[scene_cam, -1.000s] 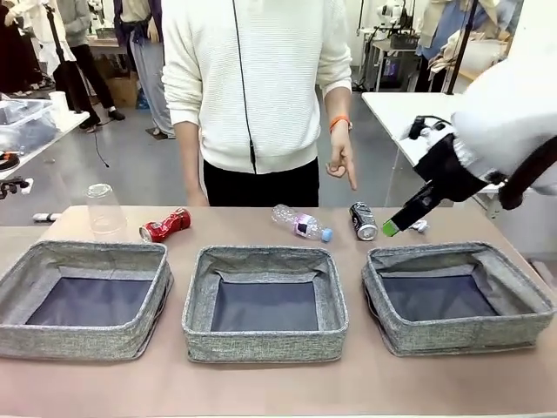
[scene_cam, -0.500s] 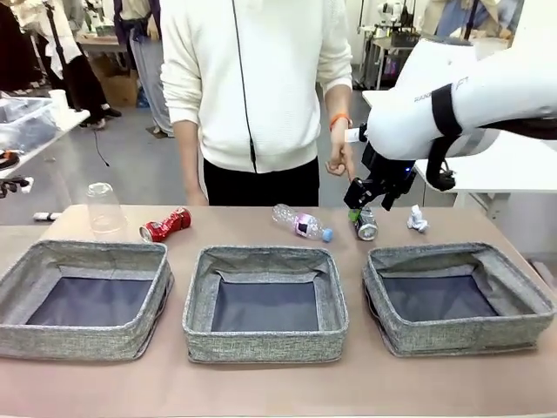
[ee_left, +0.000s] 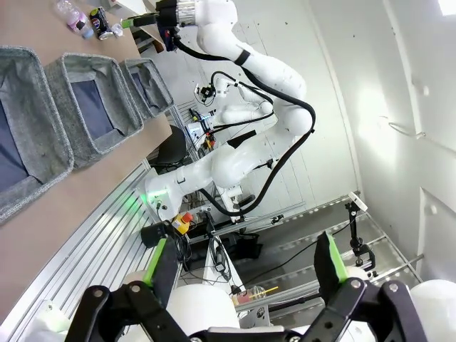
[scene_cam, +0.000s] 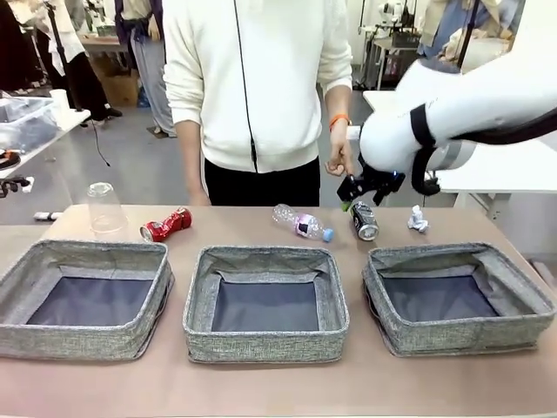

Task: Sort the waste into the appropriate baskets.
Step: Pick up the waste item pointed out by the person.

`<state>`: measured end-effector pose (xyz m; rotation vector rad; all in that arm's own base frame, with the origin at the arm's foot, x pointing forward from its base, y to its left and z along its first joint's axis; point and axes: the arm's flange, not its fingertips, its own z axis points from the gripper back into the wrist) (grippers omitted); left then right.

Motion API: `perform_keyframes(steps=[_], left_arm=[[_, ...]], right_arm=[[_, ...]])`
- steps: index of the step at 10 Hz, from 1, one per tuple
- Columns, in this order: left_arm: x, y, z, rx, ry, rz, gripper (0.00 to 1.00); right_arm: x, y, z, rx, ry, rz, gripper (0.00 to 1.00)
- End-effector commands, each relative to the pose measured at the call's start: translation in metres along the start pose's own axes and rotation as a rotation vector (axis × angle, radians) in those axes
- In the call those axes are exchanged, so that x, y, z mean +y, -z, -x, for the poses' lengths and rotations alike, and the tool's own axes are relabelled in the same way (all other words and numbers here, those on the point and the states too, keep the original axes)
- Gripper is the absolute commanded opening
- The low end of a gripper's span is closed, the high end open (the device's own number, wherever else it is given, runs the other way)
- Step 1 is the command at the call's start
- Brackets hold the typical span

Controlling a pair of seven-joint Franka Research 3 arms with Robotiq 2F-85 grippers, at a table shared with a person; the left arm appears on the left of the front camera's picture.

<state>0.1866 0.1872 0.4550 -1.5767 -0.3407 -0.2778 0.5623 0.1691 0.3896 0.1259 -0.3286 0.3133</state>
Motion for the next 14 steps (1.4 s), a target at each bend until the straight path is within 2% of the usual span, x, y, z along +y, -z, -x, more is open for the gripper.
perform_keyframes(steps=[1,2,3,4,6,11,12,13,14], left_arm=[[-0.001,-0.001,-0.001,-0.009,0.019,0.013,1.0],[-0.001,-0.001,-0.001,-0.009,0.019,0.013,1.0],[-0.001,-0.001,-0.001,-0.009,0.019,0.013,1.0],[-0.001,-0.001,-0.001,-0.009,0.019,0.013,1.0],[-0.001,-0.001,-0.001,-0.009,0.019,0.013,1.0],[-0.001,-0.001,-0.001,-0.009,0.019,0.013,1.0],[-0.001,-0.001,-0.001,-0.009,0.019,0.013,1.0],[-0.001,-0.001,-0.001,-0.009,0.019,0.013,1.0],[-0.001,-0.001,-0.001,-0.009,0.019,0.013,1.0]], right_arm=[[-0.004,0.016,-0.007,-0.019,0.066,0.07,1.0],[-0.011,0.025,-0.009,-0.073,0.086,0.089,1.0],[-0.018,0.039,-0.012,-0.072,0.083,0.068,1.0],[-0.026,0.052,-0.014,-0.042,0.097,0.049,1.0],[-0.034,0.065,-0.018,-0.045,0.107,0.004,1.0],[-0.047,0.086,-0.019,-0.001,0.147,0.016,1.0],[-0.047,0.087,-0.019,0.009,0.14,0.018,0.77],[-0.047,0.087,-0.018,0.011,0.141,0.014,0.41],[-0.047,0.086,-0.018,0.012,0.137,0.011,0.18]])
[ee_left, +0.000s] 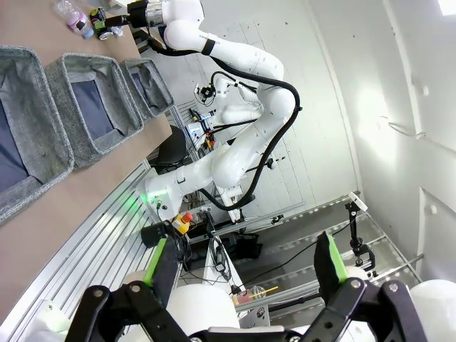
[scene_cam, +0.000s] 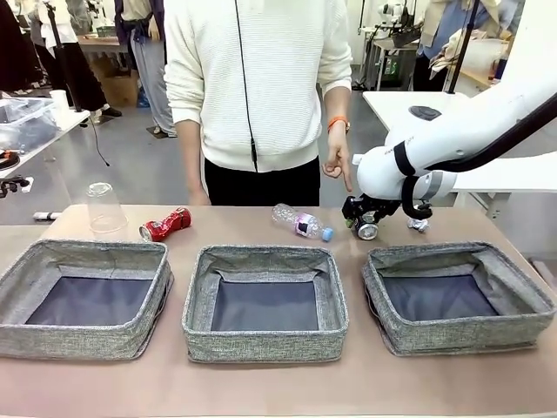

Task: Sort the waste into the appropriate baskets.
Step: Pick up the waste item pointed out by the person.

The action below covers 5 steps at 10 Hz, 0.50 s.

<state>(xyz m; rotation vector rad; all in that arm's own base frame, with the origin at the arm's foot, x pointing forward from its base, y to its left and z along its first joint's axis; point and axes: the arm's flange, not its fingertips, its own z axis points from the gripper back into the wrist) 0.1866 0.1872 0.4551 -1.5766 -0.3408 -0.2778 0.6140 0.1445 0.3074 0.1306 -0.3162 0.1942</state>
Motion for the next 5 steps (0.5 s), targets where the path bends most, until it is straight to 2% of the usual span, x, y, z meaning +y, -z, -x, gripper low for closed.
perform_keyframes(steps=[1,3,4,5], left_arm=[[-0.0013,-0.0011,-0.0011,-0.009,0.019,0.013,1.0],[-0.0013,-0.0011,-0.0011,-0.009,0.019,0.013,1.0],[-0.0013,-0.0011,-0.0011,-0.009,0.019,0.013,1.0],[-0.0013,-0.0011,-0.0011,-0.009,0.019,0.013,1.0]], right_arm=[[-0.0013,-0.0026,-0.0056,0.008,0.018,0.002,0.0],[-0.0034,-0.0024,-0.0042,0.014,0.019,0.001,0.0],[-0.0047,-0.0023,-0.0034,0.015,0.021,-0.001,0.06],[-0.006,-0.0023,-0.0029,0.017,0.026,-0.001,0.0]])
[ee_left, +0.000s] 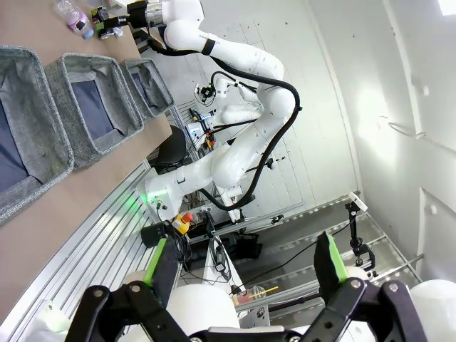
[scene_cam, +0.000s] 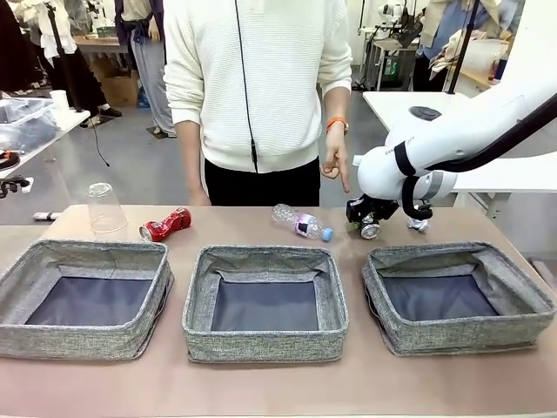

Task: Sort the waste into the appropriate baskets.
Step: Pick up the waste item pointed out by the person.

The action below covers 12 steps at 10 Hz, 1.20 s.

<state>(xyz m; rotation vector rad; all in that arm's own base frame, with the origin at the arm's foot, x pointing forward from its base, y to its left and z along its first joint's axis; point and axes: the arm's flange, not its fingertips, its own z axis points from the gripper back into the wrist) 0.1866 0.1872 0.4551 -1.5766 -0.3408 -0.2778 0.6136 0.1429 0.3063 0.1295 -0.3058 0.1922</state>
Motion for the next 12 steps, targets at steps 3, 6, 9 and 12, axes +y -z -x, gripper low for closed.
perform_keyframes(steps=[3,6,9,12], left_arm=[[-0.001,-0.001,-0.001,-0.009,0.019,0.013,1.0],[-0.001,-0.001,-0.001,-0.009,0.019,0.013,1.0],[-0.001,-0.001,-0.001,-0.009,0.019,0.013,1.0],[-0.001,-0.001,-0.001,-0.009,0.019,0.013,1.0]], right_arm=[[-0.01,-0.016,0.001,0.03,0.049,-0.028,0.0],[-0.044,-0.048,0.024,0.062,0.109,-0.065,0.0],[-0.062,-0.154,0.1,0.07,0.033,-0.211,0.0],[-0.026,-0.231,0.192,0.181,-0.098,-0.295,0.0]])
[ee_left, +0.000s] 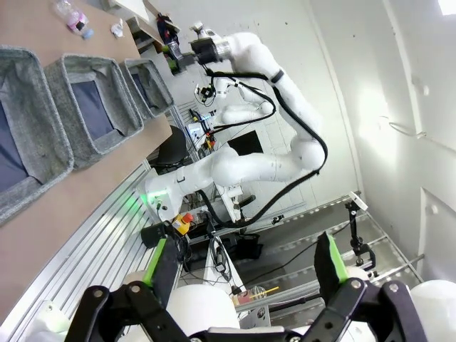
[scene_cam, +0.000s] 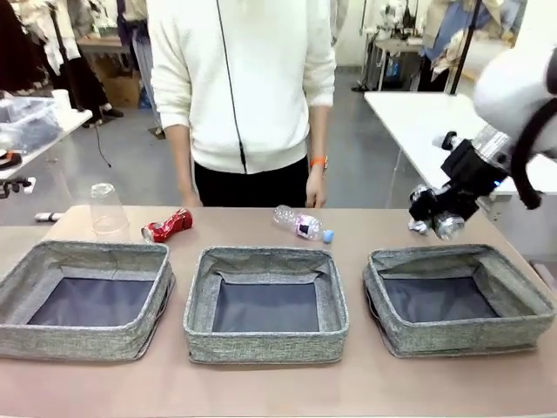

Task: Sort the waste into the appropriate baskets.
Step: Pick up the waste item pointed out by the person.

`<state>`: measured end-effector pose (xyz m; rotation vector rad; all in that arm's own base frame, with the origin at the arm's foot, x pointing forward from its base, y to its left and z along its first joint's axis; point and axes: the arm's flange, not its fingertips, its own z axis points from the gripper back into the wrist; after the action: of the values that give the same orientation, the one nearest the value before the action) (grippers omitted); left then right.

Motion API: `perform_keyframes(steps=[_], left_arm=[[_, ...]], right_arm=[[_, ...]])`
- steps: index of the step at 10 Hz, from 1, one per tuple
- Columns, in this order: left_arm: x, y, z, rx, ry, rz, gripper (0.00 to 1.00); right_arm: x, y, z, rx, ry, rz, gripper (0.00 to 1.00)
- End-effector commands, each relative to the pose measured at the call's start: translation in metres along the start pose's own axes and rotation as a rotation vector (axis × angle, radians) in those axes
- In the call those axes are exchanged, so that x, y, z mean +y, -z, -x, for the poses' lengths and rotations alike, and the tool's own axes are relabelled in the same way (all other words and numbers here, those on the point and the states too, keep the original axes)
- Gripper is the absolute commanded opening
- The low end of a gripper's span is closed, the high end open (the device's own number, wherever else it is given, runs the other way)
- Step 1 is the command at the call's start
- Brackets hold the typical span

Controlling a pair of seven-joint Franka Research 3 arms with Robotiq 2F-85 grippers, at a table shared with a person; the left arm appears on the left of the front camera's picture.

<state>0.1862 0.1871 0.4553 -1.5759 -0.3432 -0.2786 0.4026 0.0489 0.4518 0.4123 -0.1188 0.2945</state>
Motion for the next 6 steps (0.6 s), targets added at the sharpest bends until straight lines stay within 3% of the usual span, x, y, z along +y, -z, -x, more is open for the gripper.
perform_keyframes(steps=[1,2,3,5,6], left_arm=[[-0.001,-0.001,-0.001,-0.008,0.017,0.014,1.0],[-0.001,-0.001,-0.001,-0.008,0.017,0.014,1.0],[-0.001,-0.001,-0.001,-0.008,0.017,0.014,1.0],[-0.001,-0.001,-0.001,-0.008,0.017,0.014,1.0],[-0.001,-0.001,-0.001,-0.008,0.017,0.014,1.0]], right_arm=[[0.039,-0.008,0.057,0.056,-0.079,0.053,0.0],[0.058,-0.003,0.076,0.08,-0.103,0.115,0.0],[0.022,-0.007,0.036,0.042,-0.045,-0.003,0.0],[0.022,-0.007,0.036,0.042,-0.045,-0.003,0.0],[0.038,-0.008,0.064,0.061,-0.074,0.022,0.0]])
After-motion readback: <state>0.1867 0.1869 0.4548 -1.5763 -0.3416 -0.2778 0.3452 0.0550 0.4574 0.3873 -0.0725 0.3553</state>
